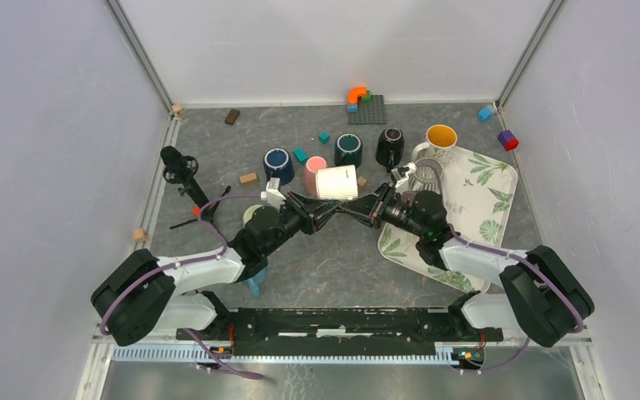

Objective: Turn the mug right side up
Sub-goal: Turn over the cup at the center of the board.

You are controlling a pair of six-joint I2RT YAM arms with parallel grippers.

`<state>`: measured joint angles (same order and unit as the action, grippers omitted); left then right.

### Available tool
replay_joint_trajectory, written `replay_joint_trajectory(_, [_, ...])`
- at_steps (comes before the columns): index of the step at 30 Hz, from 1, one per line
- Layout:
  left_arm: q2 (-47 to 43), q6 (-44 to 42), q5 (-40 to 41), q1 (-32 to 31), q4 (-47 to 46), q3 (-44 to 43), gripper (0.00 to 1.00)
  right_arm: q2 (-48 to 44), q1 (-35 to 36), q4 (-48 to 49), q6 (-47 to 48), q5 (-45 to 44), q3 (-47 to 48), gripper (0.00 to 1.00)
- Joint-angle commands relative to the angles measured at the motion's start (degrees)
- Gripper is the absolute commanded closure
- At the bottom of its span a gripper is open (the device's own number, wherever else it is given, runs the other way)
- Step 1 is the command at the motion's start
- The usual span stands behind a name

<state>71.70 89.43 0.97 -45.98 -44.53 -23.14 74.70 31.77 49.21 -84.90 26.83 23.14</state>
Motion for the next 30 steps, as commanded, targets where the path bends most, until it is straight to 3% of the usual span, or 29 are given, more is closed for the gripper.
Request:
replay_joint_trajectory(1, [-2.6,-2.8,-3.9,-1.2,-2.4,-1.9,0.88,-4.4,-0.1,-6.4,12.3,-4.0,5.2,1.00])
replay_joint_trajectory(12, [-7.6,-11.3,-3.4,-1.2,13.9,-4.5,0.40,-12.0,-0.1,-27.2,30.8,-13.2,13.1,1.00])
replay_joint_trajectory(21, [-12.3,-23.0,-3.2,-1.1,33.3,-12.6,0.15,-13.9,-0.1,-40.7,43.1,-21.5,20.9,1.00])
replay_joint_trajectory(27, [-9.9,-32.6,-6.3,-0.4,48.1,-23.3,0.01,-13.5,-0.2,-51.0,51.2,-29.3,27.0,1.00])
replay_joint_trajectory(30, [-8.2,-37.5,-8.8,0.4,53.5,-27.9,0.00,-13.4,-1.2,-54.0,53.2,-31.3,28.8,1.00])
